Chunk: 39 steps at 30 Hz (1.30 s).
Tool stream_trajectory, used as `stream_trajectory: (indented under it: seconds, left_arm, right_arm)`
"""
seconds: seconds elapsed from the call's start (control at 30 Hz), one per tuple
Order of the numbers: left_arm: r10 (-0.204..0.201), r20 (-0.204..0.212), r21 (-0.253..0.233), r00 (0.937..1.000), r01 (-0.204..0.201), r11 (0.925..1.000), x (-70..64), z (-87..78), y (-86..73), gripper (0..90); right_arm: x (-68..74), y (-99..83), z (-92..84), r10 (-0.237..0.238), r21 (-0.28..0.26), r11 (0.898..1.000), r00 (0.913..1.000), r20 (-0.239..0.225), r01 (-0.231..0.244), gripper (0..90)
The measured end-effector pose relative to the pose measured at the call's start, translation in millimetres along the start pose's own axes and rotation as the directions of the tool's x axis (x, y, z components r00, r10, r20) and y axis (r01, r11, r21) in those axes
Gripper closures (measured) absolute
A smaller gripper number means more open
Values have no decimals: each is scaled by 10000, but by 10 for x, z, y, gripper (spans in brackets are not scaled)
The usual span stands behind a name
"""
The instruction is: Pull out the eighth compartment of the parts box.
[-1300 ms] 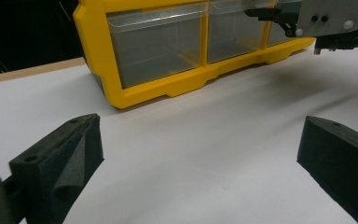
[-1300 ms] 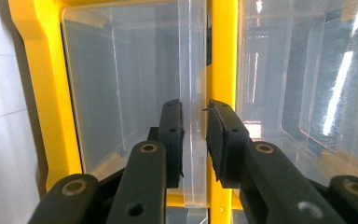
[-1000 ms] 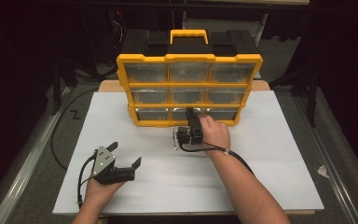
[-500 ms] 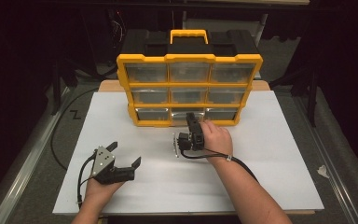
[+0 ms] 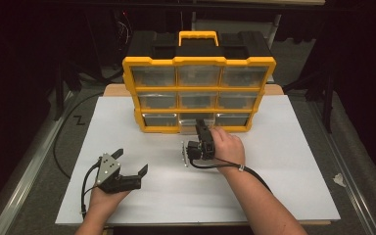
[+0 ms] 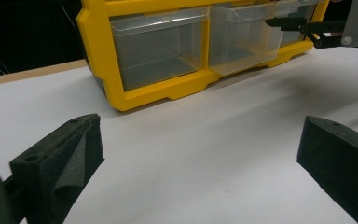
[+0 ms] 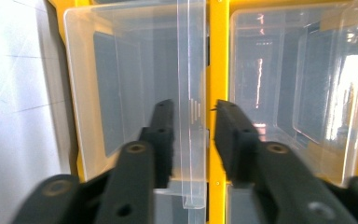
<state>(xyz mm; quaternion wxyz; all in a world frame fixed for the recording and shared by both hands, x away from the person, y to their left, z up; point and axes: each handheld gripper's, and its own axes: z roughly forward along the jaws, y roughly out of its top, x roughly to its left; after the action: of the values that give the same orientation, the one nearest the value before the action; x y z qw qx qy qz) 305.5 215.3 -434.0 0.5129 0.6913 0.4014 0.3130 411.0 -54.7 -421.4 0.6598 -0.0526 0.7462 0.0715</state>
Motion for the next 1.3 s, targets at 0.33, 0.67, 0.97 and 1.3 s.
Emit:
stream_trajectory:
  seconds: [0.33,0.67,0.97,1.3]
  left_arm:
    - [5,8,7,10000,-5,10000,0,-1,-1,12]
    - [17,21,70,10000,-17,10000,-1,7,-3,12]
    - [15,11,46,10000,-15,10000,-5,5,-1,13]
    - [-9,6,-20,10000,9,10000,-6,3,0,13]
  right_arm:
    - [-63,-41,75,282,427,9988,9961,-837,-247,619]
    - [-87,-37,45,250,387,9990,9975,-667,-224,771]
    - [-59,-24,-103,189,173,9997,9978,-641,-178,774]
    - [-40,-29,-302,212,53,9998,9974,-691,-209,774]
